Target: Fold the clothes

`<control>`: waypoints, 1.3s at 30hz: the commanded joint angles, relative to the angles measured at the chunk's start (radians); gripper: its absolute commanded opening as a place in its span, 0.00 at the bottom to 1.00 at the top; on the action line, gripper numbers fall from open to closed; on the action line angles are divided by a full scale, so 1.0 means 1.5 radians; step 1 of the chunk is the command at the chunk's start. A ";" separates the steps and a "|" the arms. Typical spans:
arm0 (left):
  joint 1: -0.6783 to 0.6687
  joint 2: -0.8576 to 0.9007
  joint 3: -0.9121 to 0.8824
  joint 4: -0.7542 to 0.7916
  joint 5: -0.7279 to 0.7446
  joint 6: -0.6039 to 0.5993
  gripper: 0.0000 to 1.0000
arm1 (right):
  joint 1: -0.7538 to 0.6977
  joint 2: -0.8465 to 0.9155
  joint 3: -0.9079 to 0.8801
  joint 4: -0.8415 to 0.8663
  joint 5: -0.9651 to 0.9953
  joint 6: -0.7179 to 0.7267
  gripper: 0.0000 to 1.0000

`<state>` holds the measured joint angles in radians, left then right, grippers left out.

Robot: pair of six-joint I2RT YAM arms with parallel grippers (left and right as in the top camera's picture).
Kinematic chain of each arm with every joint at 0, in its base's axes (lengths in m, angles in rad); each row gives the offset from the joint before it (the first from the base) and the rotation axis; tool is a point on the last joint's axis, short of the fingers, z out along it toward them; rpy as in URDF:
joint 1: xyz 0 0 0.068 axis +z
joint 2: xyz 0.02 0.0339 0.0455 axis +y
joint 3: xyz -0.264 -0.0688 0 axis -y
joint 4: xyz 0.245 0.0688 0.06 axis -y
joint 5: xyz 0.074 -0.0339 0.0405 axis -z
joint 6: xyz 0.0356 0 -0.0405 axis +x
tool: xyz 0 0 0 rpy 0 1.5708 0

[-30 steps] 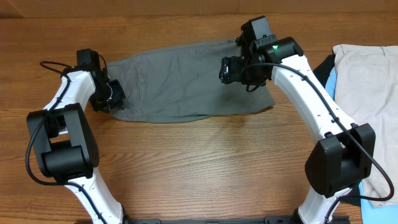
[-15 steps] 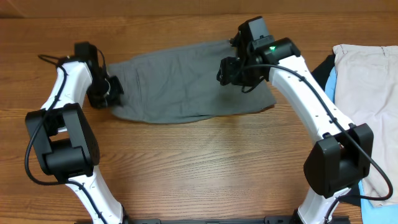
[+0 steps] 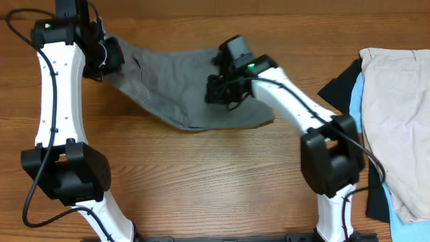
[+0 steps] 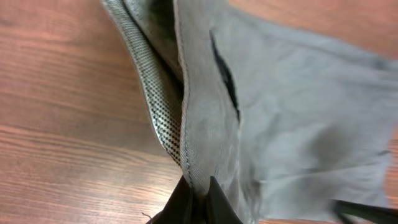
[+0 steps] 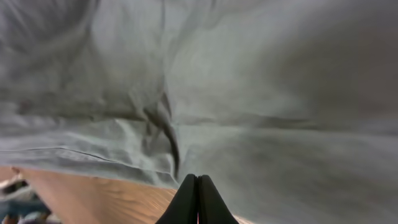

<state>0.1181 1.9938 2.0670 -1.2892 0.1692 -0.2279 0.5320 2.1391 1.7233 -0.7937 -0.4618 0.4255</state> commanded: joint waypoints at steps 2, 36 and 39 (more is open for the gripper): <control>-0.023 -0.018 0.028 -0.002 0.003 0.025 0.04 | 0.048 0.030 -0.003 0.033 -0.032 0.029 0.04; -0.114 -0.019 0.117 -0.071 -0.034 0.153 0.04 | -0.200 -0.089 0.040 -0.256 0.173 -0.022 0.04; -0.142 -0.019 0.117 -0.070 -0.051 0.153 0.04 | -0.250 -0.089 0.030 -0.263 0.173 -0.025 0.04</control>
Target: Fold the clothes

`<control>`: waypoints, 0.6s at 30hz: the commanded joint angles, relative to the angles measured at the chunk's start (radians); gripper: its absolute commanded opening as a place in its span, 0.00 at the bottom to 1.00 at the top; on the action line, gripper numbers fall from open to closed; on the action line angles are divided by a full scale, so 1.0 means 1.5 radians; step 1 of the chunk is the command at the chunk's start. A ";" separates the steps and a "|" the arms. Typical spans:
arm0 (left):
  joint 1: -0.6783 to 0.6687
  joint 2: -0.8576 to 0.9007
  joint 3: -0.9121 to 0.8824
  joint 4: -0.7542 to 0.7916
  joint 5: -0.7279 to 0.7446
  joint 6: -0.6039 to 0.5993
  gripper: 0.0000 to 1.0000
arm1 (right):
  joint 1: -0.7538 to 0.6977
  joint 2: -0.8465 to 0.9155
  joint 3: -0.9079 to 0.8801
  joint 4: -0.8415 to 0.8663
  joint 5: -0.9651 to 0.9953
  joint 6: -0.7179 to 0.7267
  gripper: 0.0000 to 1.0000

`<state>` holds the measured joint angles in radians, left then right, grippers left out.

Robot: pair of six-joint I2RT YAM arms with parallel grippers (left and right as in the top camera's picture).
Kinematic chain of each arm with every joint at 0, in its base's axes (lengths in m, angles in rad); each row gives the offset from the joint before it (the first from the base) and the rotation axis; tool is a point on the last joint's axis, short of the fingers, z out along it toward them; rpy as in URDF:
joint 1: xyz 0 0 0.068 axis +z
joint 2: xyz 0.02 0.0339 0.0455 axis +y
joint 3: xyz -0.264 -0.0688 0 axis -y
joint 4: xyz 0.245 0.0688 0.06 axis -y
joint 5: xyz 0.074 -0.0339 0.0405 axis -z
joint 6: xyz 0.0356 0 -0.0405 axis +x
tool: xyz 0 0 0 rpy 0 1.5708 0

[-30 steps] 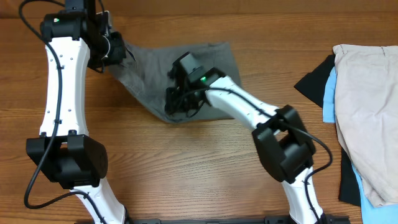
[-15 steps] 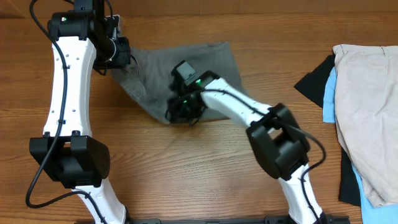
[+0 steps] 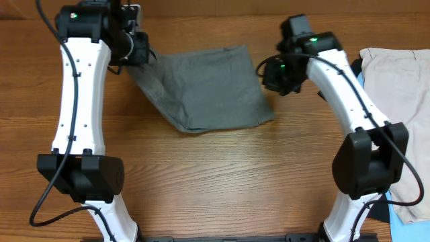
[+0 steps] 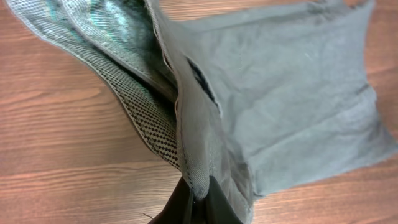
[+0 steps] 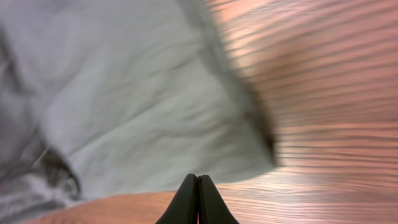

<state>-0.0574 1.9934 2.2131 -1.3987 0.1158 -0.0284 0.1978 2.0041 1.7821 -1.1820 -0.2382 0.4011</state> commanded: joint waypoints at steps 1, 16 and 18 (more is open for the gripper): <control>-0.036 -0.019 0.020 0.003 -0.026 0.020 0.04 | -0.041 0.001 -0.011 -0.004 0.025 -0.009 0.04; -0.205 0.010 0.012 0.054 -0.110 -0.036 0.06 | -0.098 0.001 -0.089 0.040 0.061 -0.011 0.04; -0.223 0.023 0.011 0.064 -0.110 -0.044 0.07 | -0.098 0.001 -0.101 0.047 0.061 -0.011 0.04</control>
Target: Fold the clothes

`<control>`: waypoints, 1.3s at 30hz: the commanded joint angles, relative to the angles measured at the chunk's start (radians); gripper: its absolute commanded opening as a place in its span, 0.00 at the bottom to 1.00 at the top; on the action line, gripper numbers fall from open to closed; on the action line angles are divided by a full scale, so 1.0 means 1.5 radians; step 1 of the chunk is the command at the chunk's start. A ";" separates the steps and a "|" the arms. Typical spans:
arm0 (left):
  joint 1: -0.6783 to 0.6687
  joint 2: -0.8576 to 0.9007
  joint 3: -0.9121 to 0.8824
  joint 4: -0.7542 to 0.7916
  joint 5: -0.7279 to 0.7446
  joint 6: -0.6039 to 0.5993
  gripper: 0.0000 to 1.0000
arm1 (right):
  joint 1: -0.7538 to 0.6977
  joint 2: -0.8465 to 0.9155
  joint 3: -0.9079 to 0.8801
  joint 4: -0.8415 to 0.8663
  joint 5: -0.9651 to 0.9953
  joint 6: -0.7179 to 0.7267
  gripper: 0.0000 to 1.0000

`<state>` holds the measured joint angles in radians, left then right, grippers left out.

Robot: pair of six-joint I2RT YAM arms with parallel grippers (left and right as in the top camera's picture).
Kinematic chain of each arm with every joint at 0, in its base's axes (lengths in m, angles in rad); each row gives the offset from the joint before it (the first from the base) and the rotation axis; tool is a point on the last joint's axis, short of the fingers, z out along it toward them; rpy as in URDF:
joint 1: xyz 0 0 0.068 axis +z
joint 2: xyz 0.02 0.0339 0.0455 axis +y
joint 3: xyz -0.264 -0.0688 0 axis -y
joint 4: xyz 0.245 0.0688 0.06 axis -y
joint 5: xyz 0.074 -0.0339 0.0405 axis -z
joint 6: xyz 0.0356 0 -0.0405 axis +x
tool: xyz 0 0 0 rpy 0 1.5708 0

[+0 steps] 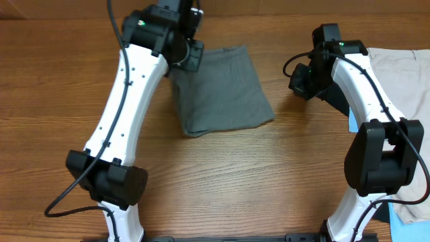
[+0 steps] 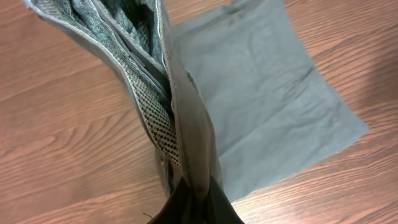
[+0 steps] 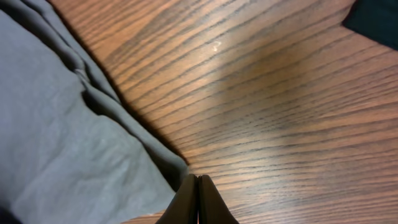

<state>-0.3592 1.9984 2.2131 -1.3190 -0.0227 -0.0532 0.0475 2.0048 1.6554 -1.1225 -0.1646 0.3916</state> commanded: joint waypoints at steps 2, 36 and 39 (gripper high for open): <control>-0.036 0.035 0.011 0.020 -0.017 -0.036 0.08 | 0.002 0.000 -0.025 0.015 0.012 -0.005 0.04; -0.128 0.153 0.011 0.190 0.142 -0.150 0.04 | 0.003 0.000 -0.200 0.225 -0.039 -0.004 0.04; -0.135 0.153 0.011 0.195 0.121 -0.152 0.04 | 0.003 0.000 -0.205 0.232 -0.046 -0.004 0.04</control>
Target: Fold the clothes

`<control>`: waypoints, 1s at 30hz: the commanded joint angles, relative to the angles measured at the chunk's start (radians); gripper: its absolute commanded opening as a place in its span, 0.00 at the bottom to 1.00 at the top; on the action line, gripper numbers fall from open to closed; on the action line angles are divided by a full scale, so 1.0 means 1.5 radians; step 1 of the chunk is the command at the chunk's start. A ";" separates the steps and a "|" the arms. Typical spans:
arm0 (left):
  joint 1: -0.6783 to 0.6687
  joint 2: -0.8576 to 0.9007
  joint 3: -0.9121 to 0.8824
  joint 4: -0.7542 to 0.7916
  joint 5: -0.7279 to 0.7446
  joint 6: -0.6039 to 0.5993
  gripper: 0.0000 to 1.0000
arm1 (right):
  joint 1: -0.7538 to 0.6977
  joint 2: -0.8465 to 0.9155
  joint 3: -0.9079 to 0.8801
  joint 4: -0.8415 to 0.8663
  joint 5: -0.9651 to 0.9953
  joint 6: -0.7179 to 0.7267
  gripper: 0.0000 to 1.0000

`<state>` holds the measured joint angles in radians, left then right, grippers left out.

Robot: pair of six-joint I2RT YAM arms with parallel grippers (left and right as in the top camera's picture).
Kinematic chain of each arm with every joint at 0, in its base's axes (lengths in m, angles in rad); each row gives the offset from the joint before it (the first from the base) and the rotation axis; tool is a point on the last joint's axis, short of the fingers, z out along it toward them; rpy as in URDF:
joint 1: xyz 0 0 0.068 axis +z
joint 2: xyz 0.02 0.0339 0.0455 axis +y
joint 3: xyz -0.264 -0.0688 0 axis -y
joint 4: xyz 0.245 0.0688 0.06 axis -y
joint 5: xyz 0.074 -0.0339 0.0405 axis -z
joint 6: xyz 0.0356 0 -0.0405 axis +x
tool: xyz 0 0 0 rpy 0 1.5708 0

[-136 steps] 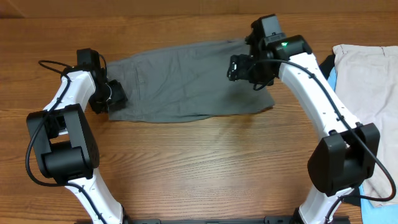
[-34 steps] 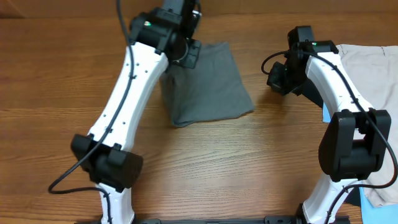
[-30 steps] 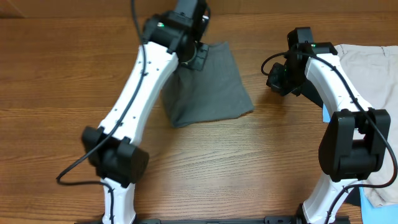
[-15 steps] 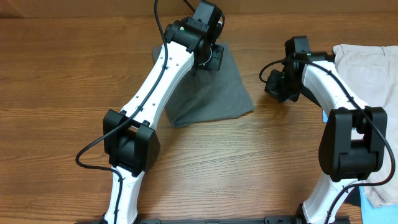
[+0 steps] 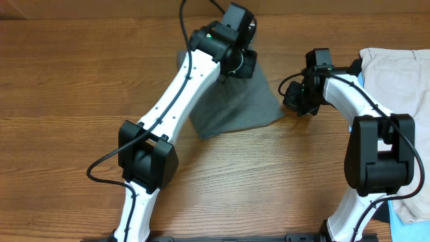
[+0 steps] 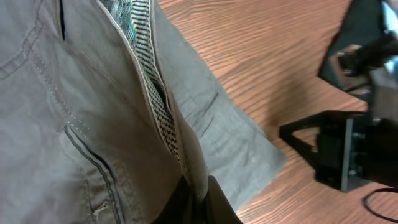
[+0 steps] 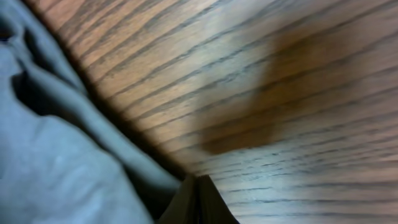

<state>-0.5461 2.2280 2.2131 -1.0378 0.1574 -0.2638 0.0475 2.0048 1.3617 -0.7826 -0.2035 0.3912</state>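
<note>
A pair of grey shorts (image 5: 232, 111) lies folded over itself on the wooden table (image 5: 80, 87). My left gripper (image 5: 232, 67) is above the shorts' upper right part, shut on the waistband (image 6: 186, 149); the left wrist view shows the mesh lining (image 6: 152, 93) and a back pocket hanging from it. My right gripper (image 5: 294, 102) is shut with nothing in it, low over the wood just right of the shorts' right corner (image 5: 277, 115). In the right wrist view its fingertips (image 7: 198, 198) touch the cloth's edge (image 7: 68, 162).
A pile of other clothes sits at the right edge: a beige garment (image 5: 396, 101) over light-blue cloth (image 5: 357, 94) and black cloth (image 5: 349, 70). My left arm (image 5: 178, 101) stretches diagonally over the table's middle.
My left gripper has moved right with the waistband, from the shorts' upper left to their upper right. The shorts look narrower. My right gripper has come slightly down and left toward the right corner.
At first my left gripper held the waistband at the far left and my right gripper was shut over the shorts' middle. Then the shorts lay spread, my right gripper at their upper right corner. Since then the waistband has been carried across to the right side.
</note>
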 commanded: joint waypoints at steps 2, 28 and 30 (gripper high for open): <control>-0.012 0.002 0.011 0.007 -0.019 -0.022 0.05 | 0.003 0.000 -0.010 0.005 -0.020 -0.004 0.04; 0.086 0.019 0.032 0.043 0.063 0.018 0.04 | -0.039 -0.094 0.115 -0.128 -0.203 -0.136 0.04; 0.092 0.022 0.031 0.050 0.058 0.022 0.04 | -0.034 -0.093 0.109 -0.122 -0.268 -0.156 0.04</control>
<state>-0.4103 2.2433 2.2414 -0.9710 0.2428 -0.2726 -0.0216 1.8904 1.5124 -0.9688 -0.3962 0.2520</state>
